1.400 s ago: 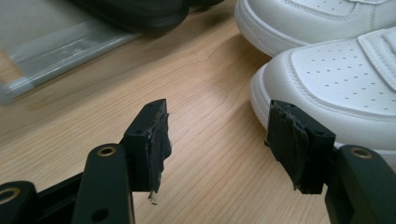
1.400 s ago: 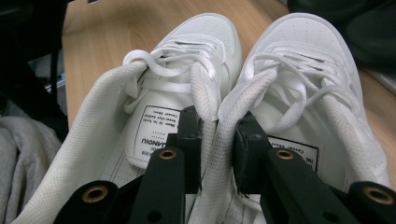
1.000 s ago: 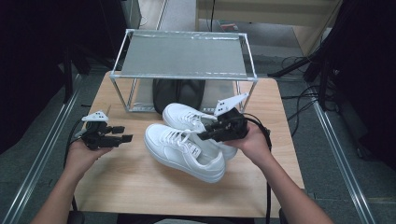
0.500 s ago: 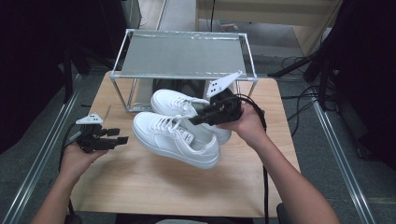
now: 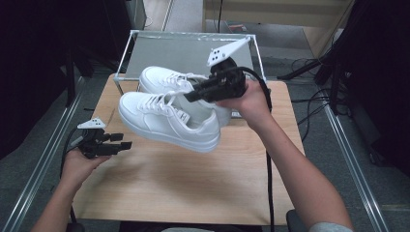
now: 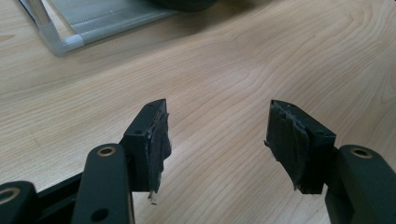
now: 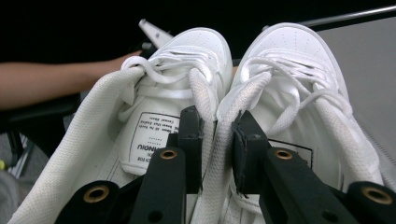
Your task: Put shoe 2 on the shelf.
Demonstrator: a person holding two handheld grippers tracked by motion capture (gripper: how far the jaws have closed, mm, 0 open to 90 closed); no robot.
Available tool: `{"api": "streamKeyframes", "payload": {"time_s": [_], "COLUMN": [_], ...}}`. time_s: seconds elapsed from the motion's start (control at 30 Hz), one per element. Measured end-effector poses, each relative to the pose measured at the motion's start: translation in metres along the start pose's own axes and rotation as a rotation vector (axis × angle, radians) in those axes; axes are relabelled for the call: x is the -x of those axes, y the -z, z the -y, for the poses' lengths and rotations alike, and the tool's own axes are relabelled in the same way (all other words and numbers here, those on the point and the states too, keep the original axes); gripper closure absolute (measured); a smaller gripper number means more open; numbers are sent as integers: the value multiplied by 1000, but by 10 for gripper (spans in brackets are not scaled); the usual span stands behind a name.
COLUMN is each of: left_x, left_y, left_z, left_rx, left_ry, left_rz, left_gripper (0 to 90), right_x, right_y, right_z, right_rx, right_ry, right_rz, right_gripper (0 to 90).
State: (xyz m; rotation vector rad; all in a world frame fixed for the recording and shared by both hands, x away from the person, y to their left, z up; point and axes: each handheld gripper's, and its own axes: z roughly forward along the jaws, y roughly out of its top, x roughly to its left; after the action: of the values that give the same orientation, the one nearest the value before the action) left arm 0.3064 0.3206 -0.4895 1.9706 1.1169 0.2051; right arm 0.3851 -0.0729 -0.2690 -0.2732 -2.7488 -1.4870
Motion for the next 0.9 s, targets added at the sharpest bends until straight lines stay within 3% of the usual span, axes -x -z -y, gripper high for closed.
{"api": "streamKeyframes", "payload": {"time_s": [0.3,0.43,0.63,0.8,0.9], "left_x": [0,2,3,1,1], "left_y": [-2,-2,-4,-4,-6], "left_z": [0,0,-1,-1,-1], "left_rx": [-11,-13,-6,-7,-8], "left_ry": [-4,-20,-21,-16,-23], "left_rz": [10,19,25,33,32], "left_gripper": [392,392,392,393,393], "right_x": [20,34,61,87,99], "right_y": [7,3,-7,-18,-24], "right_z": [-41,-55,-70,-76,-79], "right_rx": [30,39,22,-14,-10], "right_ry": [-80,-140,-238,-288,-344], "right_rz": [150,231,369,444,501], "right_gripper": [779,779,778,779,778]}}
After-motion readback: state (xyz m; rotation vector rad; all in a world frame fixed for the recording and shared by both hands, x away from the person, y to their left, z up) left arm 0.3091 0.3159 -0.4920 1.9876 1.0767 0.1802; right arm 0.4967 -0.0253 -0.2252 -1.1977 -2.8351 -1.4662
